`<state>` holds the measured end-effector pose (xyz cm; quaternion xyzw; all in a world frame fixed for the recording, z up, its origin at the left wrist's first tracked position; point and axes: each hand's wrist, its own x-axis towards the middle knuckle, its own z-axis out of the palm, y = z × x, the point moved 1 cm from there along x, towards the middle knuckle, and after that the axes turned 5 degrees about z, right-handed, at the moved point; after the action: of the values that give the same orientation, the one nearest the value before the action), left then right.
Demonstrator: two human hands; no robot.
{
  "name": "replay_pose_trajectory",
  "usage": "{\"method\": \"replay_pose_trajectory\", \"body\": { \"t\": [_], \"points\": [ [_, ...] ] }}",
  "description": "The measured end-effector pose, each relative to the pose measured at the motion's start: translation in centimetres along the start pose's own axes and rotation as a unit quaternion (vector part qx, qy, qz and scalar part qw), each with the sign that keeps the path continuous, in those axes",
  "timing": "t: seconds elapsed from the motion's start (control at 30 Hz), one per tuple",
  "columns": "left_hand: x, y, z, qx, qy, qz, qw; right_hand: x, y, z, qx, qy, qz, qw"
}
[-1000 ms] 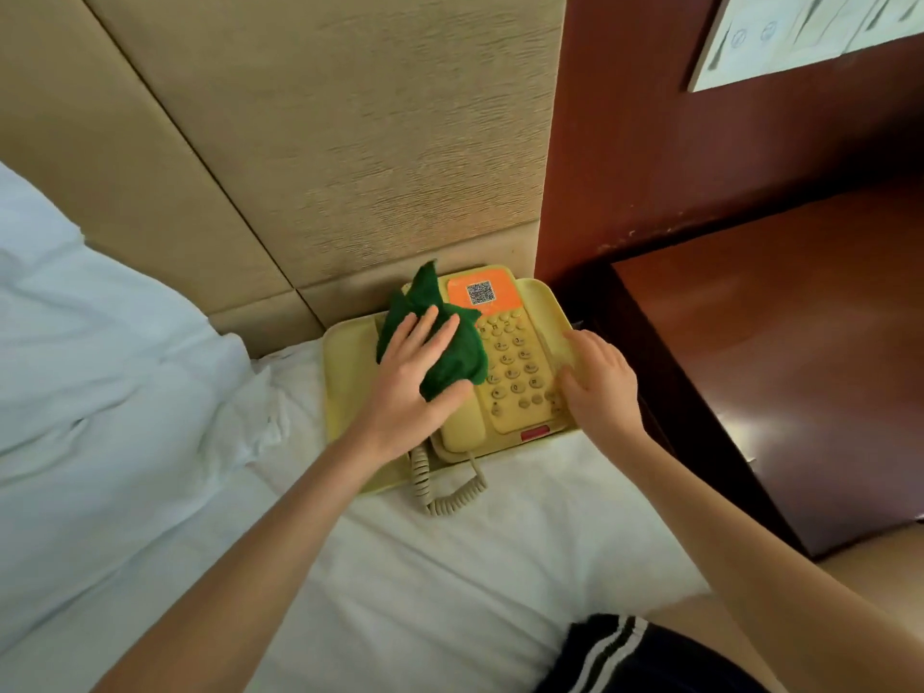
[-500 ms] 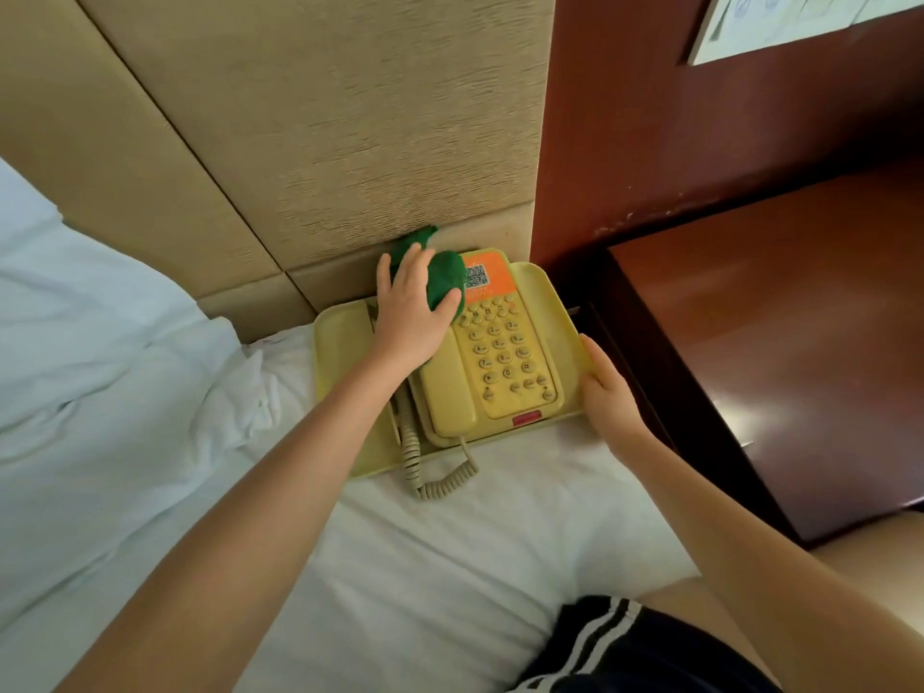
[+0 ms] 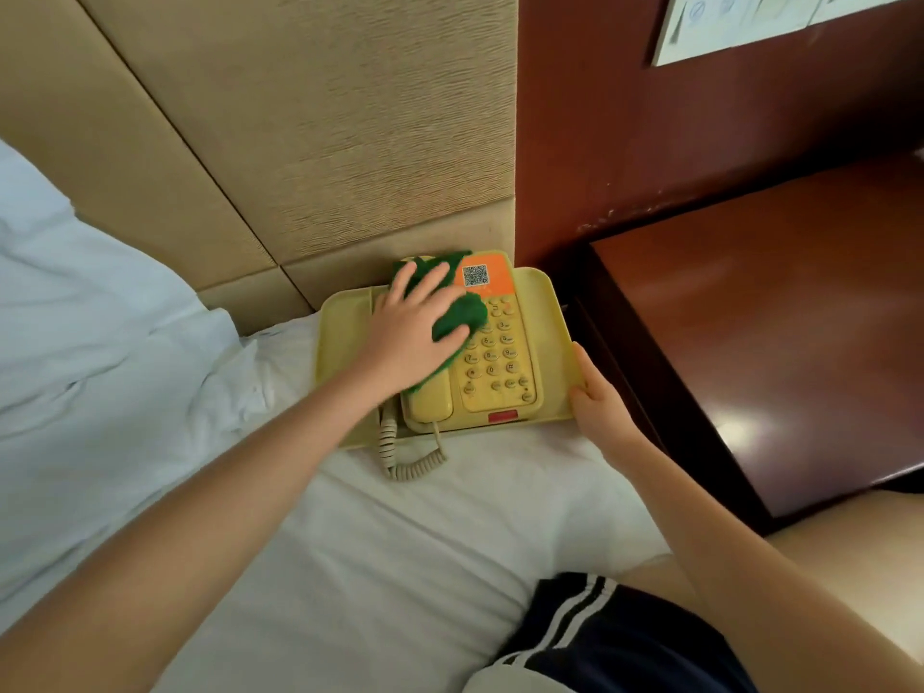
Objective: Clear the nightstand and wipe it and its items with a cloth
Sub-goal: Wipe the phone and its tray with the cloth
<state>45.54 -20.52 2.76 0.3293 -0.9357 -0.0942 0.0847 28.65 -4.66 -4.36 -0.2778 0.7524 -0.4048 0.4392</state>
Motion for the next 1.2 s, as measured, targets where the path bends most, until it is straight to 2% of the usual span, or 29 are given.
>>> {"method": "replay_pose_trajectory", "body": {
  "t": [0.17, 0.23, 0.4, 0.5, 0.63, 0.73, 0.8, 0.9, 1.0, 1.1, 1.2],
  "points": [
    [6.6, -0.4, 0.1, -0.078, -0.008, -0.181, 0.980, -0.8, 1.6, 0.5, -0.025, 0.014, 0.024, 0.999],
    [6.6, -0.3, 0.5, -0.074, 0.006, -0.196, 0.978, -1.5, 2.0, 0.7, -0.022, 0.029, 0.021, 0.999],
    [1.7, 1.2, 1.4, -0.101, 0.086, -0.132, 0.982, -2.8, 2.9, 0.7, -0.039, 0.055, -0.016, 0.998],
    [-3.9, 3.0, 2.5, -0.082, 0.117, -0.064, 0.988, -2.8, 3.8, 0.7, 0.013, 0.074, -0.021, 0.997],
    [-7.9, 2.7, 3.5, -0.037, 0.078, 0.061, 0.994, -2.8, 4.0, 0.7, 0.007, 0.080, -0.017, 0.997],
    [-5.8, 1.9, 2.3, -0.014, 0.037, 0.090, 0.995, -3.5, 3.4, 0.7, -0.016, 0.084, -0.068, 0.994],
    [-3.1, 1.8, 1.6, -0.011, 0.031, 0.054, 0.998, -3.4, 3.4, 0.8, -0.025, 0.084, -0.090, 0.992],
    [1.4, 1.9, 0.6, -0.033, 0.023, -0.047, 0.998, -3.1, 3.6, 0.7, -0.039, 0.085, -0.096, 0.991],
    [5.0, 1.3, 0.0, -0.078, 0.003, -0.137, 0.988, -3.1, 3.4, 0.4, -0.029, 0.090, -0.058, 0.994],
    [5.7, 1.3, 0.2, -0.058, 0.006, -0.165, 0.985, -2.8, 3.3, 0.4, -0.029, 0.095, -0.061, 0.993],
    [3.5, 2.1, 0.7, -0.037, 0.068, -0.156, 0.985, -2.8, 3.4, 0.5, -0.041, 0.097, -0.072, 0.992]
  ]
}}
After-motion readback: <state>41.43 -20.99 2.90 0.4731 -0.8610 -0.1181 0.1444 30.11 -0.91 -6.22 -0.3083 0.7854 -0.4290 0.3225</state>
